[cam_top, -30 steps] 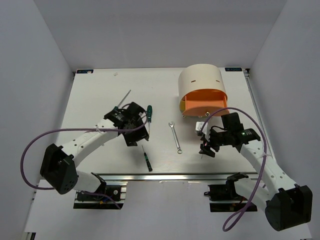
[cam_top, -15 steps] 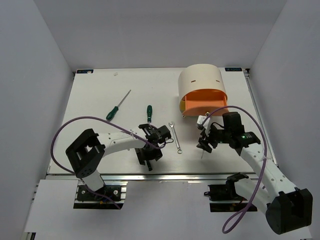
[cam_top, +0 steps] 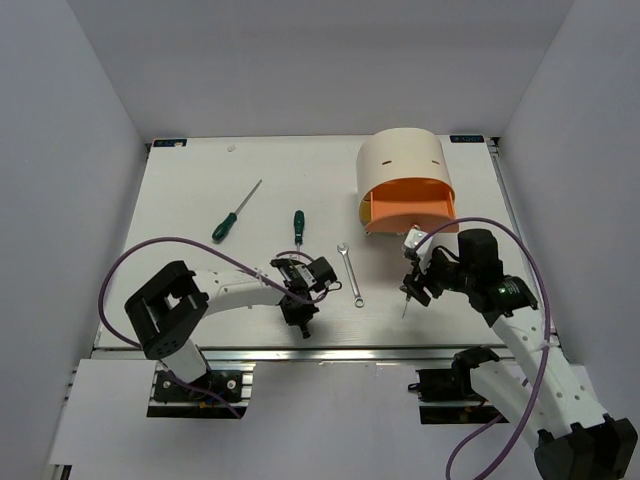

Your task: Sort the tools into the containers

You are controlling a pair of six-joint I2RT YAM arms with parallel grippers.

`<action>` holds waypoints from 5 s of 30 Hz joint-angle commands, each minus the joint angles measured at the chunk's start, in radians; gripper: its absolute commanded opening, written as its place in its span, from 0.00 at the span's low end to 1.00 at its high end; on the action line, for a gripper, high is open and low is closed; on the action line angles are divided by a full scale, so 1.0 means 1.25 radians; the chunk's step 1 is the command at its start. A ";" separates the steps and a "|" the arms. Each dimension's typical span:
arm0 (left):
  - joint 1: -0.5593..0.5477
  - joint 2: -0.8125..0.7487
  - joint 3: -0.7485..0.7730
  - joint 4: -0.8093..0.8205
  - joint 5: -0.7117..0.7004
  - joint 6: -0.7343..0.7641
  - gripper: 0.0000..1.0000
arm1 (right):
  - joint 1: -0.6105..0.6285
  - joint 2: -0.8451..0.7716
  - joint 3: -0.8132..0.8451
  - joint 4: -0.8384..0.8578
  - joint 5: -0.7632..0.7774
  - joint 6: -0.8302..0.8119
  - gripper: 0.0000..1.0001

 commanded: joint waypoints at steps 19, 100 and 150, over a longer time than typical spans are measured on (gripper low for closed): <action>0.007 -0.087 0.587 0.073 -0.065 0.308 0.00 | 0.002 -0.176 0.090 -0.068 0.044 0.229 0.00; 0.170 -0.947 0.029 -0.206 -0.240 0.292 0.88 | 0.117 0.538 0.077 -0.070 0.272 -1.161 0.73; 0.763 -0.474 0.038 -0.132 0.037 0.655 0.93 | 0.069 0.347 0.718 0.005 -0.034 -0.049 0.00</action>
